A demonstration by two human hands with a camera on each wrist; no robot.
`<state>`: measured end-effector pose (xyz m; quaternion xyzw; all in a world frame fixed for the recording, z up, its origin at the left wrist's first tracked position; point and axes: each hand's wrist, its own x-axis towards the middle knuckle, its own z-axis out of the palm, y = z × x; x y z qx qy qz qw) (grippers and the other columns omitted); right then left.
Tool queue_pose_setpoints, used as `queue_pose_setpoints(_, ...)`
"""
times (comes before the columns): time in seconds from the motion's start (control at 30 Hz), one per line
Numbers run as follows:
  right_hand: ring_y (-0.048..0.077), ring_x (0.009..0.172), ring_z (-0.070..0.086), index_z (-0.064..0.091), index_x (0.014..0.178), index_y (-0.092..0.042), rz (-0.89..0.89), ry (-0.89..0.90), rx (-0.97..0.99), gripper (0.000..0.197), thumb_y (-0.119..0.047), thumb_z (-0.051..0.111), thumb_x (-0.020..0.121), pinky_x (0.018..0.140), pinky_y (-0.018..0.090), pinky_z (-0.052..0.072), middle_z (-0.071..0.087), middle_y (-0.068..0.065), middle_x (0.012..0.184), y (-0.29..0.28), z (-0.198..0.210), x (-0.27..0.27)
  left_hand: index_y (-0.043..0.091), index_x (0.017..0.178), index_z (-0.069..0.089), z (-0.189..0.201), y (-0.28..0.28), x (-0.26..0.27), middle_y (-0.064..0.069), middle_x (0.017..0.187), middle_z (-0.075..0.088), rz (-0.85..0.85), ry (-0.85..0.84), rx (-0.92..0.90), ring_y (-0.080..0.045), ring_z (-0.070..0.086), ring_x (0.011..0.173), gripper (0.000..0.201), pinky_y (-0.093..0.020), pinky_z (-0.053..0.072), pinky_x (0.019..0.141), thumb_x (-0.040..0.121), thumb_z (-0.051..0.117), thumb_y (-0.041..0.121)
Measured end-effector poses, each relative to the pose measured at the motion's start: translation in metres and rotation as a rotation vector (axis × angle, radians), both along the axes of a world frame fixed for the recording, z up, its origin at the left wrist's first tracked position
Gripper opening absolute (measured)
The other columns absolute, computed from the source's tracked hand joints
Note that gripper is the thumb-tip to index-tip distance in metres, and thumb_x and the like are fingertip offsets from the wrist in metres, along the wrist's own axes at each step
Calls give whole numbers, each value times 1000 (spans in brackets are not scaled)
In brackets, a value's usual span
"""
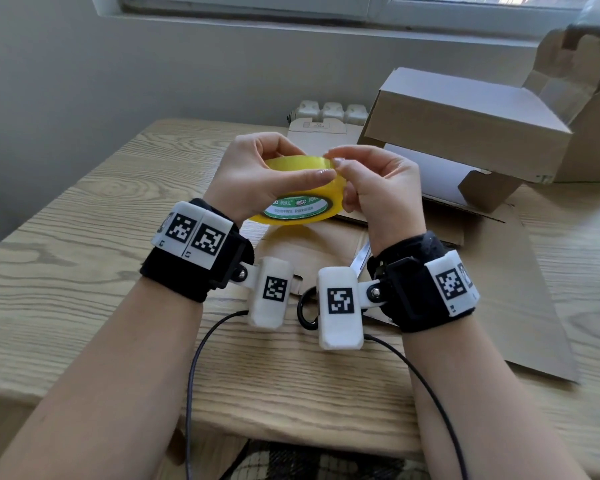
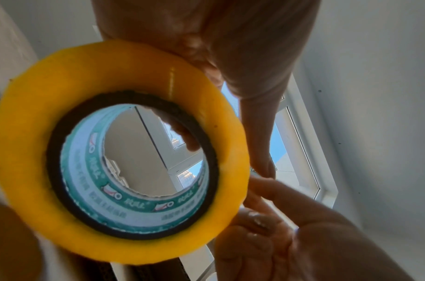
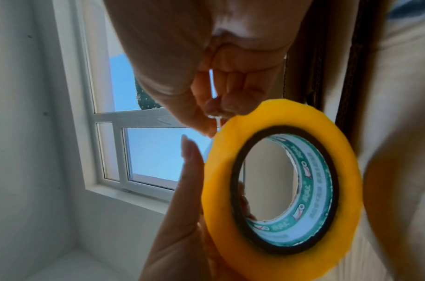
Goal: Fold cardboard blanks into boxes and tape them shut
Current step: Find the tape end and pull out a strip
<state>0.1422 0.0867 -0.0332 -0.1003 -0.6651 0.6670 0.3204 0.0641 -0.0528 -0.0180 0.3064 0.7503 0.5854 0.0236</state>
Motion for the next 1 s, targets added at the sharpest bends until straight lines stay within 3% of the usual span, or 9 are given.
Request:
queue_pose_setpoints(0.07,11,45,48,71,86,-11,-7,18,61,3,-14,72,87,45,22,40,64,-2,65,0,1,-1,20,83,69,2,0,2,3,81,69,22,45,17,-5,65,71,49,-20,52,64,48,87,49)
queue_pose_setpoints(0.1,14,51,50,69,85,-16,-29,16,120,11,-24,76,84,47,24,42,67,0,74,1,1,-2,23,81,69,4,-1,2,3,79,69,35,78,24,-3,63,69,48,-18,50,63,47,88,50)
queue_pose_setpoints(0.17,21,61,52,61,82,-28,-87,-13,251,22,-44,76,77,55,34,47,67,3,89,3,2,-3,26,79,68,7,-1,4,2,79,69,51,133,34,-2,61,67,47,-17,48,60,45,90,52)
queue_pose_setpoints(0.23,24,68,51,53,78,-34,-119,-28,355,24,-51,70,77,65,42,49,62,7,95,1,5,-2,27,79,68,9,-2,6,2,79,69,55,157,39,-2,60,66,48,-17,47,59,45,90,52)
queue_pose_setpoints(0.33,21,77,51,48,74,-35,-105,-106,515,23,-41,64,91,74,41,51,52,6,93,2,6,-2,26,81,70,8,-2,7,8,75,68,90,202,-19,-2,60,65,53,-19,47,58,44,90,59)
queue_pose_setpoints(0.53,9,66,46,51,84,-21,-51,-215,762,20,-29,49,103,63,32,35,49,-9,68,5,11,7,28,86,71,15,-8,11,13,73,66,173,330,-157,-7,65,72,60,-32,55,67,42,84,68)
queue_pose_setpoints(0.67,18,78,50,55,88,-17,-84,-218,886,18,-25,47,102,68,35,39,50,-8,71,1,16,11,30,85,70,19,-8,18,20,69,60,217,451,-225,-3,60,74,59,-47,52,82,44,80,72)
queue_pose_setpoints(0.83,23,79,57,61,85,-14,-146,-184,913,18,-22,49,96,72,40,48,62,0,75,-2,15,10,31,88,70,20,-8,20,21,71,56,267,534,-275,18,38,75,61,-32,38,81,47,76,75)
queue_pose_setpoints(1.0,23,78,57,61,81,-16,-133,-170,892,19,-22,49,95,69,38,48,63,2,74,-2,15,10,30,88,70,21,-8,21,19,71,56,271,535,-279,20,35,73,60,-30,36,80,49,76,74)
